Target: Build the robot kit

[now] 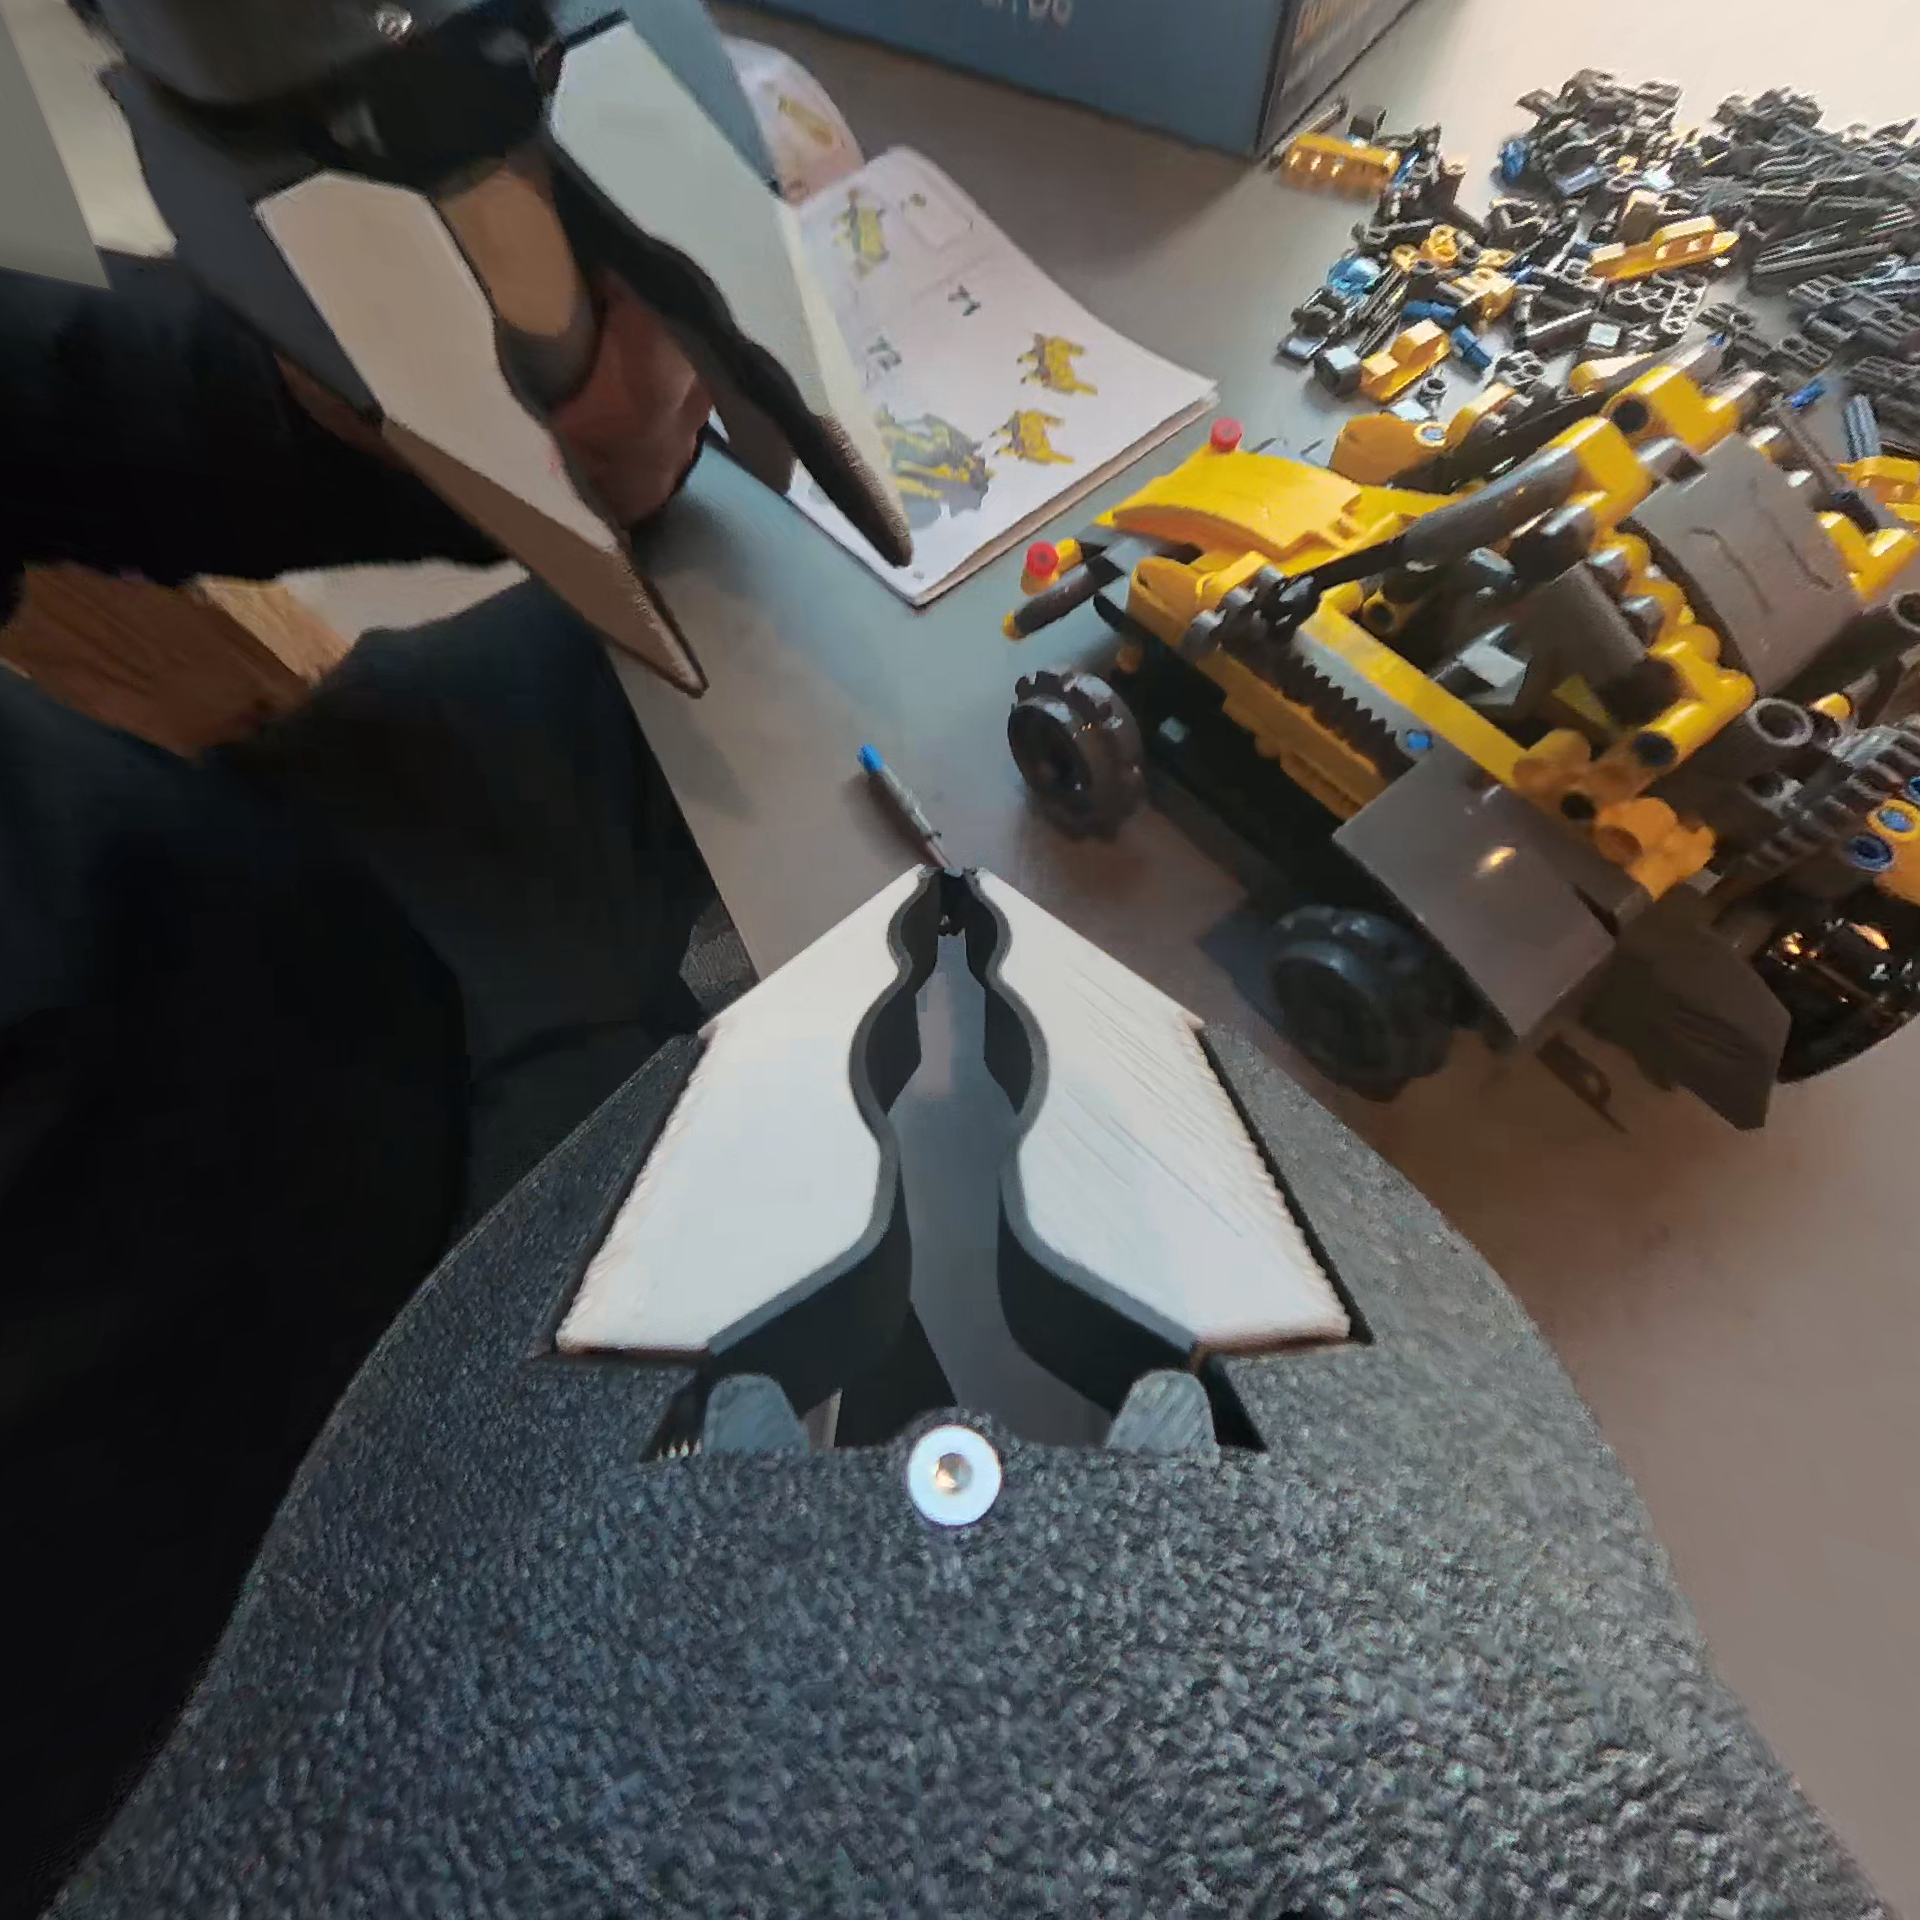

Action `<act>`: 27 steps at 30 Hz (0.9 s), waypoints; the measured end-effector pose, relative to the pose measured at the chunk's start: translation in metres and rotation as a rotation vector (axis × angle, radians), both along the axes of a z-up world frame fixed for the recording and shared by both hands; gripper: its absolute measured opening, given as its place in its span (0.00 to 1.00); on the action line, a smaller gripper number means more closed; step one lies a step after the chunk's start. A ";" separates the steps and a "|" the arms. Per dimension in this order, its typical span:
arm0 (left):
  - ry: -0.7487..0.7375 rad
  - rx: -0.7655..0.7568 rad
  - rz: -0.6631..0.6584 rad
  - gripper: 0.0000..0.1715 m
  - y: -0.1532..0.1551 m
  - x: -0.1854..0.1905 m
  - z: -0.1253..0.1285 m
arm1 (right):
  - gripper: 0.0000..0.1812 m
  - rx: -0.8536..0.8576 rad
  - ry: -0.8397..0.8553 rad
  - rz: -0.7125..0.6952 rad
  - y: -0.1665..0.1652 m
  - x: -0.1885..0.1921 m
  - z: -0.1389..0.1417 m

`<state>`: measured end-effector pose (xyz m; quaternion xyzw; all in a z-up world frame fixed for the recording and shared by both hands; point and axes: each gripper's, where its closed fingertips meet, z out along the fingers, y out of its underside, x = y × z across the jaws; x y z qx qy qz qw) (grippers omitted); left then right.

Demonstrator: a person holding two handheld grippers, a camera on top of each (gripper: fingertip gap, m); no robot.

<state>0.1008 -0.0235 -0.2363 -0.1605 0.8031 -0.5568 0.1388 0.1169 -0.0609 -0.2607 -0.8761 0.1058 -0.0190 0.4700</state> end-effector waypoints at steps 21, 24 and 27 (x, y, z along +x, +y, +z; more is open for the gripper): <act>0.241 0.356 -0.026 0.02 -0.006 0.006 -0.063 | 0.01 -0.118 -0.113 0.226 -0.013 -0.001 -0.028; 0.247 0.351 -0.035 0.01 -0.009 0.007 -0.062 | 0.01 -0.130 -0.128 0.243 -0.017 -0.001 -0.030; 0.206 0.368 -0.067 0.01 -0.017 0.004 -0.062 | 0.01 -0.136 -0.152 0.248 -0.021 -0.002 -0.030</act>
